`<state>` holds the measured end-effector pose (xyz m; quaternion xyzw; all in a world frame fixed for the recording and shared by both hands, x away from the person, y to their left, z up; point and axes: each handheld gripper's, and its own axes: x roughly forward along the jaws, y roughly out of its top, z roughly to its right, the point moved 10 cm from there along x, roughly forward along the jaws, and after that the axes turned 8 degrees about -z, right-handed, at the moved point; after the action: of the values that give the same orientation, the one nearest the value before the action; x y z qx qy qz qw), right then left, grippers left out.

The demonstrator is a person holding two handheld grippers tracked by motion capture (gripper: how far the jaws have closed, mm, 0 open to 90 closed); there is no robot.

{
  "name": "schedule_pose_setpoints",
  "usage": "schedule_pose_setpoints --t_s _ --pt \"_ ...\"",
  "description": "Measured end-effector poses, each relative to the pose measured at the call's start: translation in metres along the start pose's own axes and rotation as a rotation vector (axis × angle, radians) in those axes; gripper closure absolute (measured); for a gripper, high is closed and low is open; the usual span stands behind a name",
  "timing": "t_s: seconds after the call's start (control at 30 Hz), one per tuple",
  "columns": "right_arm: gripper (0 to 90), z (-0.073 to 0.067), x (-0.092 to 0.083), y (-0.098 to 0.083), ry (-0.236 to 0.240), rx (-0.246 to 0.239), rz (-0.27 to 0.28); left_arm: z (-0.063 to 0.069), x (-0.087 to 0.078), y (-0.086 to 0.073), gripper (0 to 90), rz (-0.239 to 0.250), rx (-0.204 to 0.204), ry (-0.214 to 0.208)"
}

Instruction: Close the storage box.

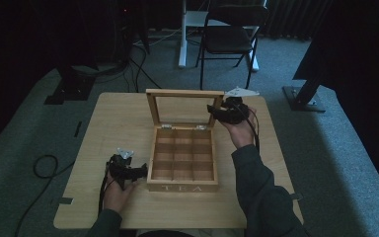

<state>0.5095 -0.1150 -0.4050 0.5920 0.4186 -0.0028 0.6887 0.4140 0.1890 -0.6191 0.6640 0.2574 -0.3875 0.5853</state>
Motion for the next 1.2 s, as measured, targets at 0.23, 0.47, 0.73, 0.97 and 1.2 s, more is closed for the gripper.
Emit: schedule_pose_setpoints --t_s 0.23,0.47,0.73,0.97,1.2 --pt "48.5 0.003 -0.018 0.002 -0.024 0.004 -0.006 0.0 0.0 0.0 1.6 -0.001 0.0 0.0" --pt "47.5 -0.001 -0.025 -0.004 -0.026 -0.01 -0.042 0.0 0.0 0.0 1.6 -0.001 0.0 -0.001" --pt "44.4 -0.008 -0.033 -0.009 -0.03 -0.006 -0.05 0.0 0.0 0.0 1.6 0.0 -0.002 0.0" --pt "43.6 -0.018 -0.041 -0.01 -0.046 -0.039 -0.05 0.0 0.0 0.0 1.6 -0.001 -0.002 0.0" --pt "43.3 -0.024 -0.045 -0.016 -0.037 -0.045 -0.055 0.0 0.0 0.0 1.6 -0.002 -0.002 -0.001"
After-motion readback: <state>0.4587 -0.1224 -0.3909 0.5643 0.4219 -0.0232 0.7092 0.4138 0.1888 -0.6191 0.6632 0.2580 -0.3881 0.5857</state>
